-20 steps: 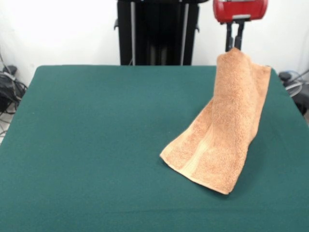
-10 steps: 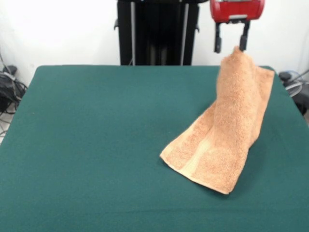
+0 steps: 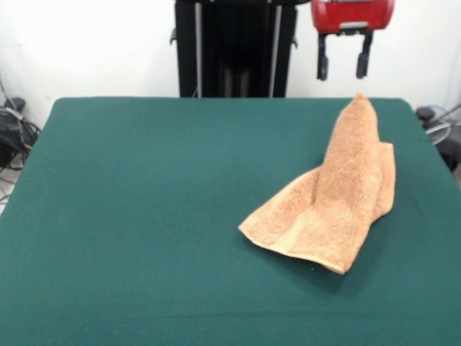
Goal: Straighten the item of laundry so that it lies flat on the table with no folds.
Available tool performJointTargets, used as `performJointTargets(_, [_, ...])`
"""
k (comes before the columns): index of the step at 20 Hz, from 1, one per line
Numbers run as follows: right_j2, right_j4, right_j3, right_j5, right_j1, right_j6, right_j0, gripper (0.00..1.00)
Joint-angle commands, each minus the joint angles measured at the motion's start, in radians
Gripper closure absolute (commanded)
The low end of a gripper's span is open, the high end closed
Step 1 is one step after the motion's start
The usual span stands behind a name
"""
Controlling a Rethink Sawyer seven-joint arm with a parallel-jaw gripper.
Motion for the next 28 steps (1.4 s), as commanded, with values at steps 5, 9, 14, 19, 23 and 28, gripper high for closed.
performJointTargets(5, [0.096, 0.021, -0.081, 0.189, 0.022, 0.021, -0.038, 0.00])
performJointTargets(9, [0.095, 0.042, -0.191, 0.257, 0.016, 0.046, -0.033, 0.00])
performJointTargets(14, [0.061, -0.012, -0.505, 0.408, 0.153, 0.054, 0.024, 0.00])
performJointTargets(19, [0.078, -0.002, -0.648, 0.565, 0.190, 0.041, 0.023, 0.00])
performJointTargets(23, [0.085, 0.002, -0.648, 0.497, 0.216, 0.044, 0.018, 0.00])
performJointTargets(28, [0.113, 0.001, -0.633, 0.447, 0.237, 0.006, -0.014, 0.00])
